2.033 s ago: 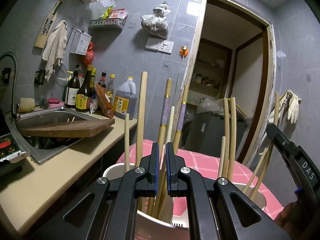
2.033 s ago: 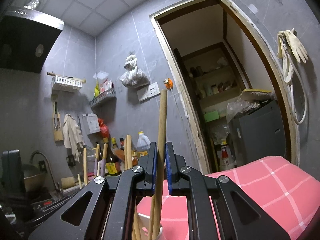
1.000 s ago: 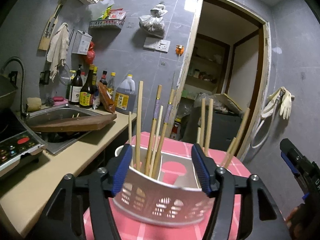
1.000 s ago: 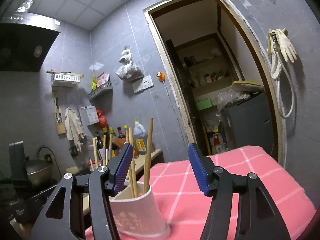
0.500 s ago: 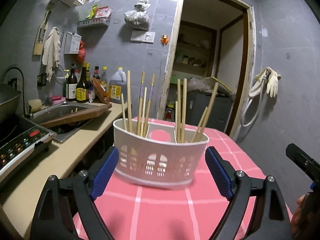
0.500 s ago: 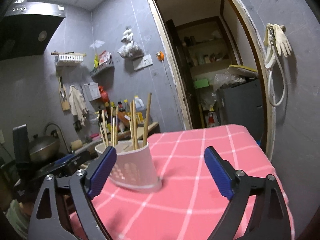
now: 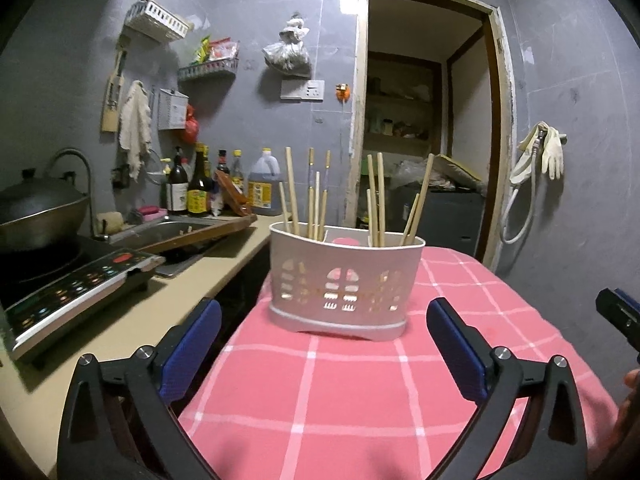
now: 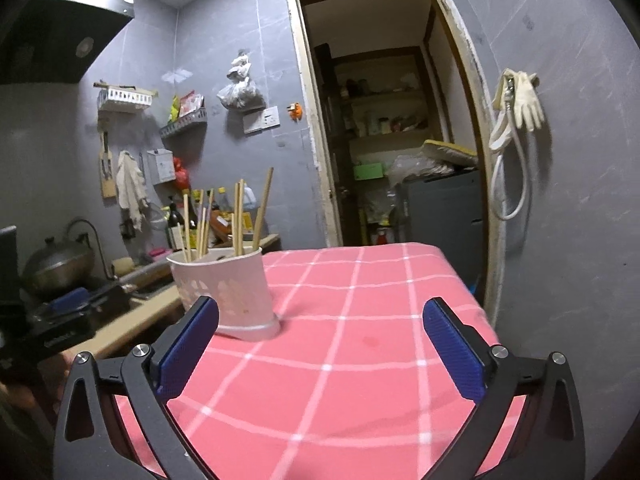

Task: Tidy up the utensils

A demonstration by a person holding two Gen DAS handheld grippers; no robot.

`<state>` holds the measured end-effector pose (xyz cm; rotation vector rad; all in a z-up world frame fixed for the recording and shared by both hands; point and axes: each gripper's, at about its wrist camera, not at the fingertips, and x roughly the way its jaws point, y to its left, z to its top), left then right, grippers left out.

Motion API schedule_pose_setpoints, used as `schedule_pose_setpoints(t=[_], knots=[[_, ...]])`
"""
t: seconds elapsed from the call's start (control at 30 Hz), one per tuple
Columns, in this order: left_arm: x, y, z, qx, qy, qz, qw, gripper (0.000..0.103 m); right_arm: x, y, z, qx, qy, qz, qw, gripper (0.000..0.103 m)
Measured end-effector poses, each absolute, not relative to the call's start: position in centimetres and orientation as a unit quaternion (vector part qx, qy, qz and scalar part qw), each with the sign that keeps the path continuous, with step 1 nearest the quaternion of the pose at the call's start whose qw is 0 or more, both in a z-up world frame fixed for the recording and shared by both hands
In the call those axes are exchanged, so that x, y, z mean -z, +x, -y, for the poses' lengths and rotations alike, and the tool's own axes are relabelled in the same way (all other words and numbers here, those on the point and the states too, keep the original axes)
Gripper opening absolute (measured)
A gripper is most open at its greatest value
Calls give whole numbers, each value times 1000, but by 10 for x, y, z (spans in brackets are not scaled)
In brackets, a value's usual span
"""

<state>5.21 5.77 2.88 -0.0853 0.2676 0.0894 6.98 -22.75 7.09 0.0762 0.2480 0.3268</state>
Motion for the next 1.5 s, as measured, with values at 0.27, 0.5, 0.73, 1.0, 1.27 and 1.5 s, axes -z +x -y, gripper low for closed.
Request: schedule_pose_setpoints(t=[0.27, 0.5, 0.73, 1.0, 1.27, 1.5], knots=[[-15, 35, -55, -46, -41, -132, 989, 101, -60, 50, 220, -138, 6, -100, 985, 103], [-11, 29, -54, -48, -39, -125, 990, 101, -56, 47, 225, -129, 13, -101, 986, 103], [-9, 28, -51, -48, -39, -124, 990, 101, -56, 47, 226, -129, 14, -102, 986, 103], [-10, 28, -52, -48, -39, -122, 991, 101, -56, 47, 226, -129, 14, -102, 986, 103], [-10, 28, -50, -48, -39, -122, 991, 101, -56, 48, 226, -128, 14, -103, 986, 103], [-10, 28, -50, -49, -39, -121, 991, 101, -56, 47, 225, -128, 14, -102, 986, 103]])
